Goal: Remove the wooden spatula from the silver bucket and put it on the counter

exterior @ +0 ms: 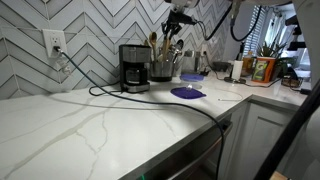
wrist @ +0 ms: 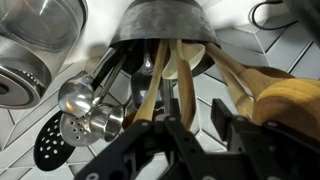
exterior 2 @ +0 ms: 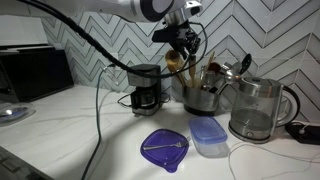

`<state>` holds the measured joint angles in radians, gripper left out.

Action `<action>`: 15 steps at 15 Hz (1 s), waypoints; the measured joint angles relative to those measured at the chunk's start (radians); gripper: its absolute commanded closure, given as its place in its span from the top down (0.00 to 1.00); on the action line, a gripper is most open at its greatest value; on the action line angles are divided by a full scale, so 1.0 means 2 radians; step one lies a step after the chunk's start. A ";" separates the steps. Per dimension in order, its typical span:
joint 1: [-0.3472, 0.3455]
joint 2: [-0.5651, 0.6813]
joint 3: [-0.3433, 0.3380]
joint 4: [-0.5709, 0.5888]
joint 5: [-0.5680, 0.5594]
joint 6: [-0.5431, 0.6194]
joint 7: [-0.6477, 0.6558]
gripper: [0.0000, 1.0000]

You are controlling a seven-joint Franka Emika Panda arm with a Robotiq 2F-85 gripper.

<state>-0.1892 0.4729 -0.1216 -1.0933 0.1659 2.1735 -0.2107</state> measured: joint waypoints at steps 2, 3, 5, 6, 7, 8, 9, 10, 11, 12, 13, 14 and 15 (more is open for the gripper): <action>0.000 0.010 0.002 0.011 0.001 0.009 0.001 0.28; 0.000 0.015 0.002 0.015 0.001 0.013 0.003 0.27; 0.000 0.023 0.003 0.024 0.001 0.019 0.005 0.24; 0.000 0.027 0.003 0.027 0.001 0.021 0.005 0.21; 0.000 0.030 0.003 0.030 0.001 0.022 0.006 0.13; 0.000 0.033 0.003 0.034 0.001 0.022 0.007 0.08; 0.000 0.036 0.003 0.037 0.001 0.022 0.007 0.04; 0.000 0.038 0.003 0.040 0.001 0.023 0.007 0.00; 0.000 0.040 0.003 0.042 0.001 0.023 0.008 0.00; 0.000 0.042 0.003 0.044 0.001 0.023 0.009 0.01; 0.000 0.043 0.003 0.046 0.001 0.023 0.010 0.01; 0.000 0.043 0.003 0.048 0.001 0.023 0.011 0.01; 0.000 0.043 0.003 0.050 0.001 0.024 0.012 0.01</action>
<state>-0.1890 0.5592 -0.1149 -0.9933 0.1682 2.2213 -0.1876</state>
